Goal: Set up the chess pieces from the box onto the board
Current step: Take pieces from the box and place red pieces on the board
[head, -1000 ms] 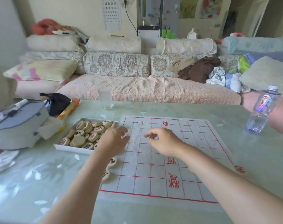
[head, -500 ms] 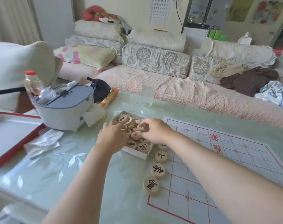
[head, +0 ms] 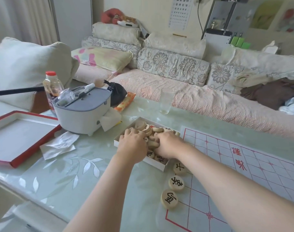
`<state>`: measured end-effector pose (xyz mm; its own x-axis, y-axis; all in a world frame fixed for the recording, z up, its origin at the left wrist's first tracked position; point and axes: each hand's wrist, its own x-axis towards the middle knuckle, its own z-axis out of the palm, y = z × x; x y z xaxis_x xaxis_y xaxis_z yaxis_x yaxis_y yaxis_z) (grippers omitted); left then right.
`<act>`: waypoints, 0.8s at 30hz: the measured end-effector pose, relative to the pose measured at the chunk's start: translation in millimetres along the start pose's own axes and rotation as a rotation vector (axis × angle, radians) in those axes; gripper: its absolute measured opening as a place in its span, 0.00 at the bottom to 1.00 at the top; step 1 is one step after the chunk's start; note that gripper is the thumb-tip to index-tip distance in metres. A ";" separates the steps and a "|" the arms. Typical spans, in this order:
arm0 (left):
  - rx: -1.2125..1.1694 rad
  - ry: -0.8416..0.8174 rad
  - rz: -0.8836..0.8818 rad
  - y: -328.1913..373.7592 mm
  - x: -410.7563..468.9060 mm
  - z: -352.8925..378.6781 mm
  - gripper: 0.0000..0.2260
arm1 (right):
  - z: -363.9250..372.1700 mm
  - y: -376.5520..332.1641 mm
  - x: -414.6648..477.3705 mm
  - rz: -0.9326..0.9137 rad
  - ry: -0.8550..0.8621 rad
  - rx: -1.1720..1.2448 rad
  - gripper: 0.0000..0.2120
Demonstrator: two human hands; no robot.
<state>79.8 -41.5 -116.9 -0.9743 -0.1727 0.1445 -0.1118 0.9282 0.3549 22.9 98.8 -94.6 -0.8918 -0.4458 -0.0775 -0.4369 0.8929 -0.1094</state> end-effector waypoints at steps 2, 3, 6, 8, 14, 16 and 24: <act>-0.003 0.005 0.046 1.9 -2.4 -0.6 0.19 | 3.8 5.6 -1.5 -0.035 0.037 0.068 0.06; -0.005 0.008 0.076 2.2 -3.1 -0.3 0.18 | 6.0 8.4 -2.1 -0.056 0.066 0.086 0.07; -0.006 0.051 0.133 2.7 -4.9 -1.6 0.15 | 9.6 13.5 -8.0 -0.093 0.166 0.202 0.08; -0.006 0.118 0.164 3.2 -4.7 -4.3 0.13 | 10.3 17.3 -12.2 -0.134 0.217 0.377 0.11; -0.324 0.182 0.008 -0.5 -4.8 -15.8 0.10 | -0.2 33.1 -9.6 -0.003 0.225 0.446 0.14; -0.369 0.162 -0.065 -4.7 -4.4 -18.2 0.10 | -5.7 36.1 -4.3 0.067 0.237 0.367 0.14; -0.425 0.080 -0.087 -9.4 -0.4 -17.1 0.09 | -2.5 14.4 22.1 0.137 0.225 0.109 0.27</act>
<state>84.5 -55.8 -104.5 -0.9448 -0.2844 0.1627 -0.0858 0.6941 0.7148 -3.4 101.9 -95.4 -0.9505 -0.2857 0.1219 -0.3065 0.9261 -0.2200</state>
